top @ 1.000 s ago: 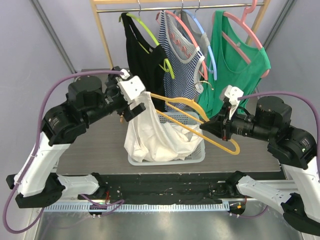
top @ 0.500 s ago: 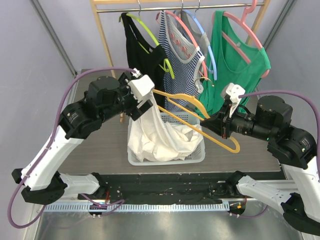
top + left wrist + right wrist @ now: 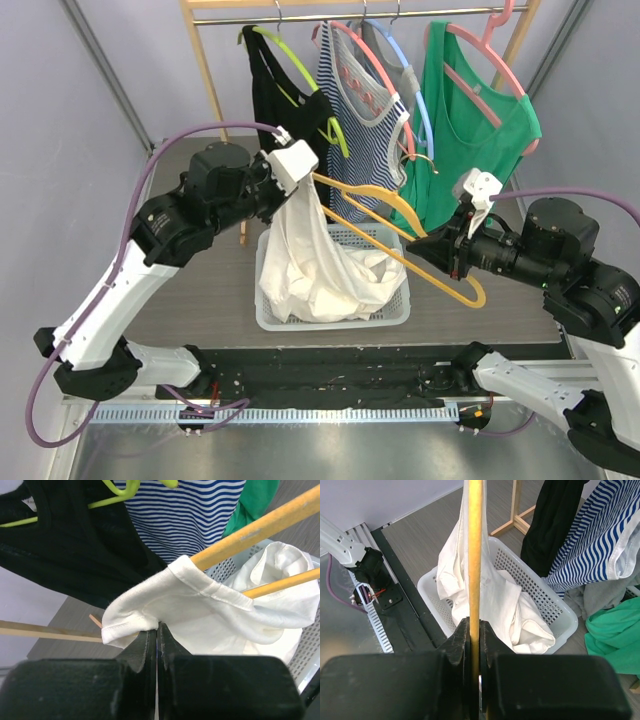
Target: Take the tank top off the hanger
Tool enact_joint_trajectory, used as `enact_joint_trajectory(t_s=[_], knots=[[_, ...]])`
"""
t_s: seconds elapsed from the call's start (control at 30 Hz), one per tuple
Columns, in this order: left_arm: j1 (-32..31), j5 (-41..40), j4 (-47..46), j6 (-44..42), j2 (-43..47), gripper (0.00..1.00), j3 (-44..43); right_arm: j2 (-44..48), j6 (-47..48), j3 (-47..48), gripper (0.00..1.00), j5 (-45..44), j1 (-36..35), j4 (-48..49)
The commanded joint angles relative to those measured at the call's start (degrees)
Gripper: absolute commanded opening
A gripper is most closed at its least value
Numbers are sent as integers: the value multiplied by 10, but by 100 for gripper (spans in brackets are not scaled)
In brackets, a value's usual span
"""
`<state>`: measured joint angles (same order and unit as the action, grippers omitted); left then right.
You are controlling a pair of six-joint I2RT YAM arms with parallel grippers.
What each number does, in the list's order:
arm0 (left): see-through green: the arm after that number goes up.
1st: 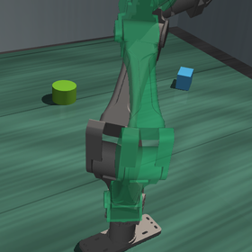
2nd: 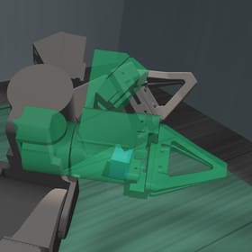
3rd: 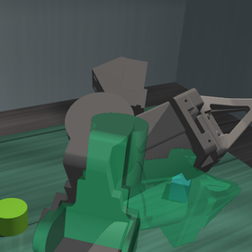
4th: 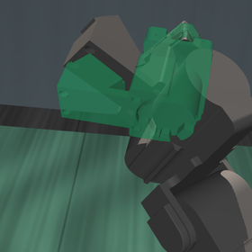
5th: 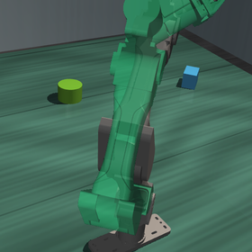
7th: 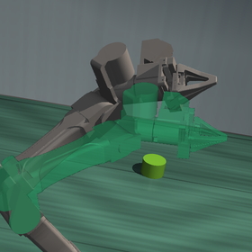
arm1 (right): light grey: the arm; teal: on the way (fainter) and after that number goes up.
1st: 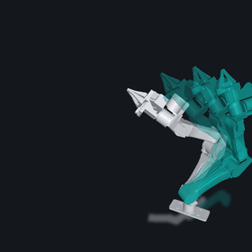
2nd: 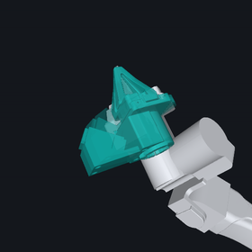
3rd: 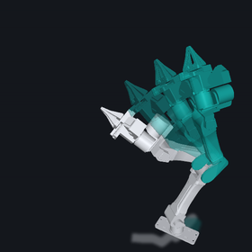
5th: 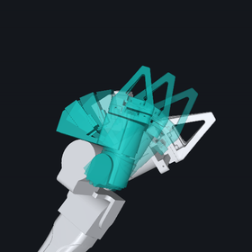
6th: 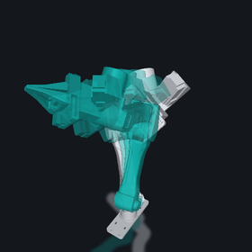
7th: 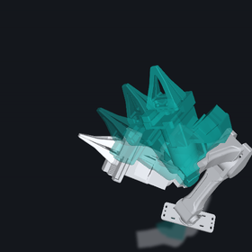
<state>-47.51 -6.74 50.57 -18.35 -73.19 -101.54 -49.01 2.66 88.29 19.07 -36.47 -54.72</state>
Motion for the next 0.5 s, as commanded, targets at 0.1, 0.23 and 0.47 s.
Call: enact_joint_trajectory(t_s=[0.1, 0.23, 0.47], knots=[[11, 46, -8, 22, 5, 0, -59, 17, -4, 12, 1, -12, 2, 46], [28, 39, -10, 13, 9, 0, -88, 24, -7, -2, 1, -21, 2, 37], [43, -4, -31, -13, 12, 0, -112, 52, -19, -22, 1, -25, 2, 10]])
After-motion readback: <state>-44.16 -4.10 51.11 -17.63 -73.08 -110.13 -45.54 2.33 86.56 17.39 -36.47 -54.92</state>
